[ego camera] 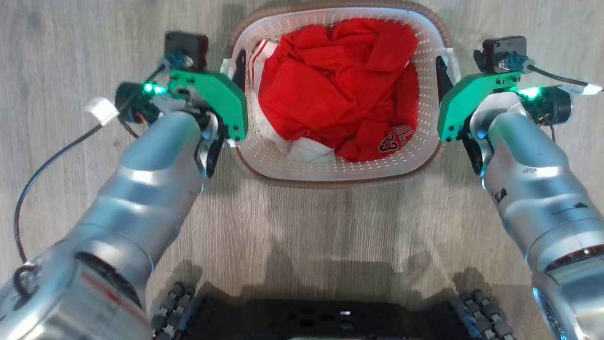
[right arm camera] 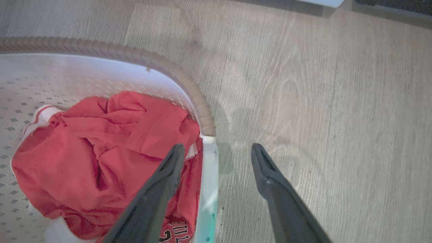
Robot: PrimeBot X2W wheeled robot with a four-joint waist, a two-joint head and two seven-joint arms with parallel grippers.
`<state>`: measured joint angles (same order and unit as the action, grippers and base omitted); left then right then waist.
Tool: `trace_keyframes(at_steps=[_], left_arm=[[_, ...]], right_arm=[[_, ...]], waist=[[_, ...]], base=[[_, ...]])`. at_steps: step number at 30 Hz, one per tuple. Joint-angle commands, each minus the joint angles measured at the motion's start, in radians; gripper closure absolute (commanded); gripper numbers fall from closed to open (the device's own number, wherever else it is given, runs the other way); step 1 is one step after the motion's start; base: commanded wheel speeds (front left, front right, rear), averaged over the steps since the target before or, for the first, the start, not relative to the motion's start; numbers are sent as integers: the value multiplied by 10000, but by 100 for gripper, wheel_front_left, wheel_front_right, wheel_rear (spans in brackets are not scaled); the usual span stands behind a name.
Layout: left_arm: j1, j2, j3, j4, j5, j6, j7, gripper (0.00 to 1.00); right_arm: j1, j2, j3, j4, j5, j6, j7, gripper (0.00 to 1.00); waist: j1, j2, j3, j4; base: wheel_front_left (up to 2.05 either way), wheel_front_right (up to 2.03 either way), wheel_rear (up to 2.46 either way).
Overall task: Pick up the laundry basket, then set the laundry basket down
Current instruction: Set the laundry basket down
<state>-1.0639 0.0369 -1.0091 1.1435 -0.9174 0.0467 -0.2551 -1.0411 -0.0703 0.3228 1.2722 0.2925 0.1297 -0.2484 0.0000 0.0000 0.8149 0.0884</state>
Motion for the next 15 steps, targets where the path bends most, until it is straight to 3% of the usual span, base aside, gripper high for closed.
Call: trace_keyframes(at_steps=[1,9,15], left_arm=[[156,454,600,-448,260,163,-64,0],[1433,769,2946,-2501,2141,459,-65,0],[2695,741,4660,-3826,3661,359,-66,0]], right_arm=[[155,200,-57,-274,-186,10,-125,0],[741,200,-1439,-1814,-1217,10,-131,0],[1636,200,-1972,-3370,-1379,10,-132,0]], waist=[[0,0,-216,-83],[0,0,-1128,-160],[0,0,-2058,-200]], base=[[0,0,0],[0,0,0],[0,0,0]])
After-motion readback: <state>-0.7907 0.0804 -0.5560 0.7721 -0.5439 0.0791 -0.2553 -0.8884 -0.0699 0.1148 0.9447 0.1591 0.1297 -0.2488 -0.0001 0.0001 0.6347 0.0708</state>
